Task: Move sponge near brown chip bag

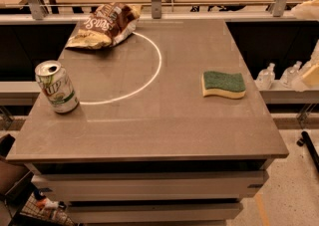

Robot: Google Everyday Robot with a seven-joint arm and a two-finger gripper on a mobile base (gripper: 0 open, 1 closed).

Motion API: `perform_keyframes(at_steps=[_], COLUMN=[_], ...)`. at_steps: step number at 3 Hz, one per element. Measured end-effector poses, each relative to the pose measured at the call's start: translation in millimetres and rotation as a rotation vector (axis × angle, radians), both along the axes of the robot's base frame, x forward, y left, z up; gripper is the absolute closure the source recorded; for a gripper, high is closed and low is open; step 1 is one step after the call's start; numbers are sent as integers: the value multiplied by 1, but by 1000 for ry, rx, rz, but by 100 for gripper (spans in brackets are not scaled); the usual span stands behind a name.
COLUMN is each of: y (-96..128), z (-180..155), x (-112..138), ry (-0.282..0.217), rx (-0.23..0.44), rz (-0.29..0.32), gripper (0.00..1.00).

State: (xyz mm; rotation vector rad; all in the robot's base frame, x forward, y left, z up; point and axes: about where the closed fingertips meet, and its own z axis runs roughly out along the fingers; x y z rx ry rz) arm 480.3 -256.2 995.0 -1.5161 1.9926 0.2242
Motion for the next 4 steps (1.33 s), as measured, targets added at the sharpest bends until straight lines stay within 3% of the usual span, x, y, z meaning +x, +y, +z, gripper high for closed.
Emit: perform_keyframes(at_steps=[2,4], y=[-1,-3], z=[-54,-101], x=[9,38], ry=[-66,-91], rx=[235,379], rz=[30,49], gripper=[0,0])
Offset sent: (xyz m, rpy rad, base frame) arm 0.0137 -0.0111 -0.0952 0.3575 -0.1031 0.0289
